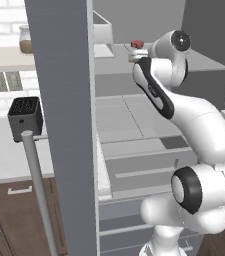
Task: Take the strawberry from the fridge and place it on top of the pancake, located on the dining counter.
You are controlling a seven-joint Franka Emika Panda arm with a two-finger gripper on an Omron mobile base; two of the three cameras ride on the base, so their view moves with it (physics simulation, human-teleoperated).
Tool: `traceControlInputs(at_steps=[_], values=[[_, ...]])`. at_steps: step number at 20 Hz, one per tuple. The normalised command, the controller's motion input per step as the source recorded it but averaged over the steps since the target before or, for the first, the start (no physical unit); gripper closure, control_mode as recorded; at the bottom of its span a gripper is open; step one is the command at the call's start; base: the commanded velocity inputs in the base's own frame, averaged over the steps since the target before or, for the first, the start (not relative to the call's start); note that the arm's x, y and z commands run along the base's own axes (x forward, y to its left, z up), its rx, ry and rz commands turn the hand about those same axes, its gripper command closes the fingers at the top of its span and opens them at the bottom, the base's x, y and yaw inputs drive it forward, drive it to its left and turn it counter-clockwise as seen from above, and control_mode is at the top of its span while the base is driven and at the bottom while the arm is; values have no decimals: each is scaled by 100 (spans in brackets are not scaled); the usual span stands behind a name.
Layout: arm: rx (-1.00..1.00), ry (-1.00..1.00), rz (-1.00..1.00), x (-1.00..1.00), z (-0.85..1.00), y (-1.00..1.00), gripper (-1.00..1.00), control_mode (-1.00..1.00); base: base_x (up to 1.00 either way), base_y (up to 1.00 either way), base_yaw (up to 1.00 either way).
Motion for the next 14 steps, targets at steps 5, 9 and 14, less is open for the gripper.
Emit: traceControlInputs(at_steps=[5, 9, 14], values=[[0, 6, 0, 54, -10, 0, -100, -100, 0, 0, 0], [0, 10, 0, 55, -4, 0, -100, -100, 0, 0, 0], [0, 6, 0, 39, -9, 0, -100, -100, 0, 0, 0]])
